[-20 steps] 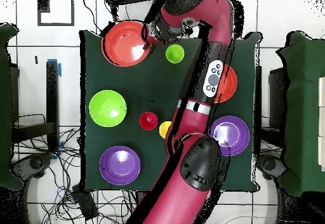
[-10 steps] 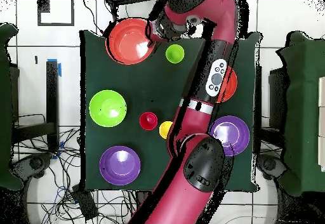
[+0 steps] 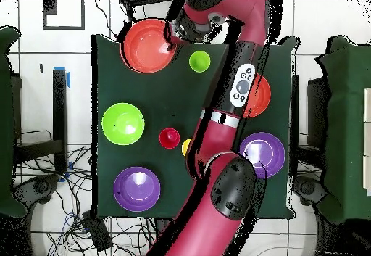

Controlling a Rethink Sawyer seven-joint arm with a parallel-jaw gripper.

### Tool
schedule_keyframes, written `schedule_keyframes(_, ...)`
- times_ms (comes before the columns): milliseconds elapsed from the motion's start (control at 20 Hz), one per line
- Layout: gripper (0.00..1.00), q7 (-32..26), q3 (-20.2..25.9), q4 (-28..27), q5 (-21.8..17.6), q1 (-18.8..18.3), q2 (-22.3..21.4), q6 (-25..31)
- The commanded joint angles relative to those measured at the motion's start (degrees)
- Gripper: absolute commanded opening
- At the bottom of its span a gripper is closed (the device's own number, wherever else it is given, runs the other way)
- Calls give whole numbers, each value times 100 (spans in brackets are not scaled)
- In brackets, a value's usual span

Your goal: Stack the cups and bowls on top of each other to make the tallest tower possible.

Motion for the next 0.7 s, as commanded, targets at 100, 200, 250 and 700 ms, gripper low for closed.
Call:
schedule_keyframes(100,0,-2784,443,-583,-1137,-75,-149,-128)
schedule_keyframes(200,0,-2931,567,-609,-1327,-94,-149,-124)
schedule_keyframes(250,0,-3004,645,-630,-1442,-101,-147,-121)
schedule_keyframes(700,0,-3684,1792,-903,-2955,-136,-98,1)
